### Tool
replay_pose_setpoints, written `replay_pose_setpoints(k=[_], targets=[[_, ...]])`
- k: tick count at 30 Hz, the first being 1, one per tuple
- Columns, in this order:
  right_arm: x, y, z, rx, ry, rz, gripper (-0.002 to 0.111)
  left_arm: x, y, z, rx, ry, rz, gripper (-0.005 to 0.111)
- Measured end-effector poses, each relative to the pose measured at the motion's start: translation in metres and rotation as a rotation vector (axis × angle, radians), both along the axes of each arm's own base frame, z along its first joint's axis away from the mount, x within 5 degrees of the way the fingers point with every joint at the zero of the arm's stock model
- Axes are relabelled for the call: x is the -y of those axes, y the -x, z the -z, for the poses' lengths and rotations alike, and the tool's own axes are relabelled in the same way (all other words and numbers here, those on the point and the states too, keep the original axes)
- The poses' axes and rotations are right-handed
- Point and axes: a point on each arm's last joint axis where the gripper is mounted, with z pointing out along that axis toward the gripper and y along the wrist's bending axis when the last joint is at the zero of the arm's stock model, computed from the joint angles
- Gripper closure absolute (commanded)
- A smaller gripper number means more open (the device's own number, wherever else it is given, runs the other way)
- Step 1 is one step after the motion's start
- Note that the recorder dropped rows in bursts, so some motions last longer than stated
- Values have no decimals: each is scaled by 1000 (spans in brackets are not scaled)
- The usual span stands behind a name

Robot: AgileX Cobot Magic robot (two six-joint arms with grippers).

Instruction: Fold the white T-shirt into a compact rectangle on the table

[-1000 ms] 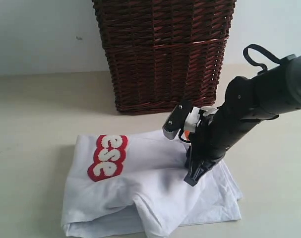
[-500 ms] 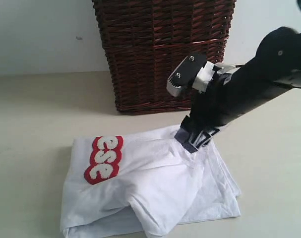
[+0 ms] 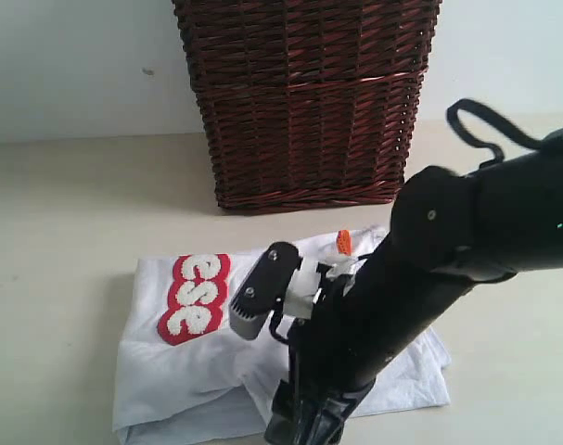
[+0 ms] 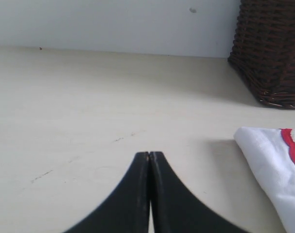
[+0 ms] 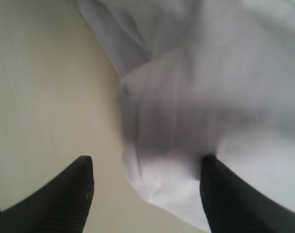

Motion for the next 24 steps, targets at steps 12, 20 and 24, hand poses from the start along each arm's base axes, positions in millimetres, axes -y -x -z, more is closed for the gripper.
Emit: replay_pose_setpoints(k=[12, 20, 24], targets=[[-1, -5, 23, 97, 134, -6, 108, 0, 0, 0, 0, 0, 0, 107], [2, -7, 16, 147, 153, -26, 108, 0, 0, 0, 0, 0, 0, 107], [3, -5, 4, 161, 137, -30, 92, 0, 0, 0, 0, 0, 0, 107]])
